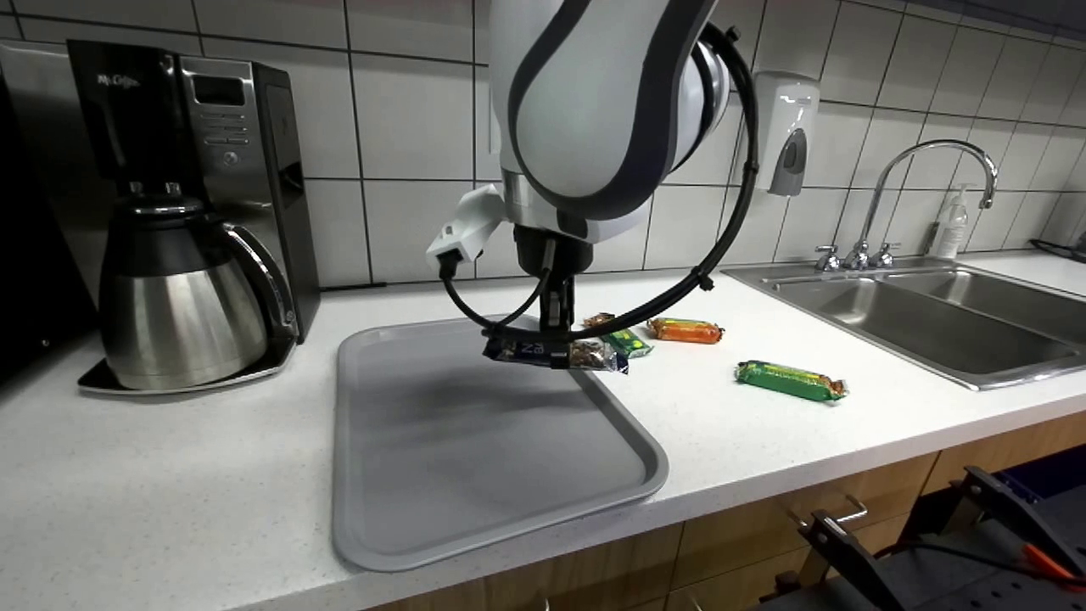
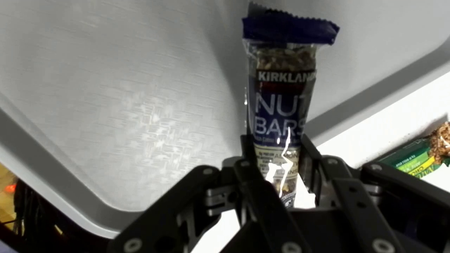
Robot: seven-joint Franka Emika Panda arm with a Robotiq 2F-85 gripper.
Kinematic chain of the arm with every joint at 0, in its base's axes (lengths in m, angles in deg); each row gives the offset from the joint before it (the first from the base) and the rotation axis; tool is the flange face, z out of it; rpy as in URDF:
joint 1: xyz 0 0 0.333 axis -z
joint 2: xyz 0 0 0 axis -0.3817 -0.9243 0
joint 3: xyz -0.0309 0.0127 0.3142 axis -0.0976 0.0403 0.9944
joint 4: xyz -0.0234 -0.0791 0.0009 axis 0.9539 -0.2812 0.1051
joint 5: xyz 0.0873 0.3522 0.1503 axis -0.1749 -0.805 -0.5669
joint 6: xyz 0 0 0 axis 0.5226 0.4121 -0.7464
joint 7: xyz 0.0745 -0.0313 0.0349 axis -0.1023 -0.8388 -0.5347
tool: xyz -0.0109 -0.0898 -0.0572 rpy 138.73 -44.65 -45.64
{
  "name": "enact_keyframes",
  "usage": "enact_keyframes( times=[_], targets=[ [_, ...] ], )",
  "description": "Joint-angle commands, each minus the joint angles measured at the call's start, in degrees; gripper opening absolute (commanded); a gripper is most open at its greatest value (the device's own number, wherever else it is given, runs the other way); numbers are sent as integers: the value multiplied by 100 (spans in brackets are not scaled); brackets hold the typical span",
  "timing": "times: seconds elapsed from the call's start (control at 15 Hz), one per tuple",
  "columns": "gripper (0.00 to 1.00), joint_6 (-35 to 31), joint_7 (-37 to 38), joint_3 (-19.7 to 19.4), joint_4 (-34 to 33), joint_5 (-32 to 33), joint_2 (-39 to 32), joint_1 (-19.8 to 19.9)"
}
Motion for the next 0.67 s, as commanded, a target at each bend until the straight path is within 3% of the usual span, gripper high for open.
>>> enact_keyframes(
  times=[0.0, 0.6],
  targets=[
    [8, -268, 104, -387, 427, -25, 340, -238],
    [8, -699, 100, -1029, 1062, -59, 527, -272]
  ],
)
